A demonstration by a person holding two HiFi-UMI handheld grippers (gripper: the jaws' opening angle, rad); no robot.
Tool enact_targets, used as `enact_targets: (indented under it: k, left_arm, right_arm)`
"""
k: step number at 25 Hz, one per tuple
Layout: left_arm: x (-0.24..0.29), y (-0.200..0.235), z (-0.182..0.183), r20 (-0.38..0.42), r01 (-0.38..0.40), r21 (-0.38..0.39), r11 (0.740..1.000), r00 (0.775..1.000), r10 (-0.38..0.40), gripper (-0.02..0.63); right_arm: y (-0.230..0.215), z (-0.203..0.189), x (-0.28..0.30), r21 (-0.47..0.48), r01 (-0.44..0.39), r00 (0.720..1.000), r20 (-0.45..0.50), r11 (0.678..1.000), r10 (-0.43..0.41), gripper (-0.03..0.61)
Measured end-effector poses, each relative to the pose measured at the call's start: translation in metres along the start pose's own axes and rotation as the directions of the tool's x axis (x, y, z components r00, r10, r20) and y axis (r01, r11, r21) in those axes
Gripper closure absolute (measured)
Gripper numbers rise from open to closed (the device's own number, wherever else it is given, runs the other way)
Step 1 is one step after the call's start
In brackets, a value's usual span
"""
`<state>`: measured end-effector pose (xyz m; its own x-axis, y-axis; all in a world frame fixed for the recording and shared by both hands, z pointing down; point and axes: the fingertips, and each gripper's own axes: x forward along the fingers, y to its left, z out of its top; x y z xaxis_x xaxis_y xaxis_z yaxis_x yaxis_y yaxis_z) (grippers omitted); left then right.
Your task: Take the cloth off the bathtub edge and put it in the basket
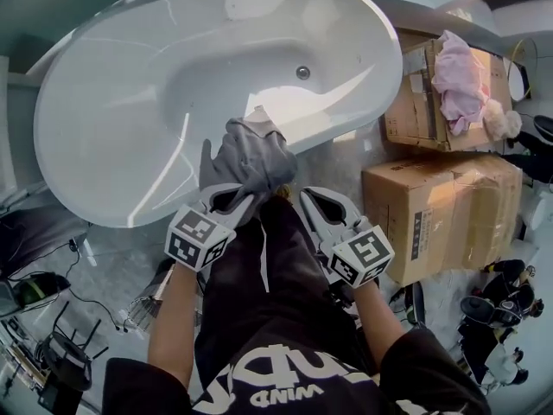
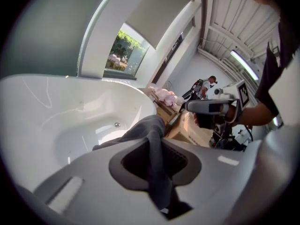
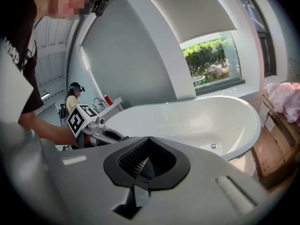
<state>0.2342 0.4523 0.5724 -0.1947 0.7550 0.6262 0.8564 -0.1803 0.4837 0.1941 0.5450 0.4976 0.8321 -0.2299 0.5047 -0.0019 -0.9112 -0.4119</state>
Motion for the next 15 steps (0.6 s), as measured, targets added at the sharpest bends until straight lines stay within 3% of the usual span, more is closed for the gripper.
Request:
enact_targets:
  k: [7, 15]
  left_arm:
    - [-0.056, -0.048, 0.055, 0.100, -0.001, 0.011, 1.000, 0.995, 0.000, 0.563]
    - [-0.102, -0.115, 0.096, 0.222, 0.013, -0.056, 0.998, 0.975, 0.000, 0.563]
  right_arm:
    - [0.018, 0.049, -0.047, -0.012, 0.003, 0.997, 0.072, 1.000, -0.002, 0.569]
    - [0.007, 0.097, -0.101, -0.052, 0.037, 0.983, 0.181, 0.998, -0.027, 0.569]
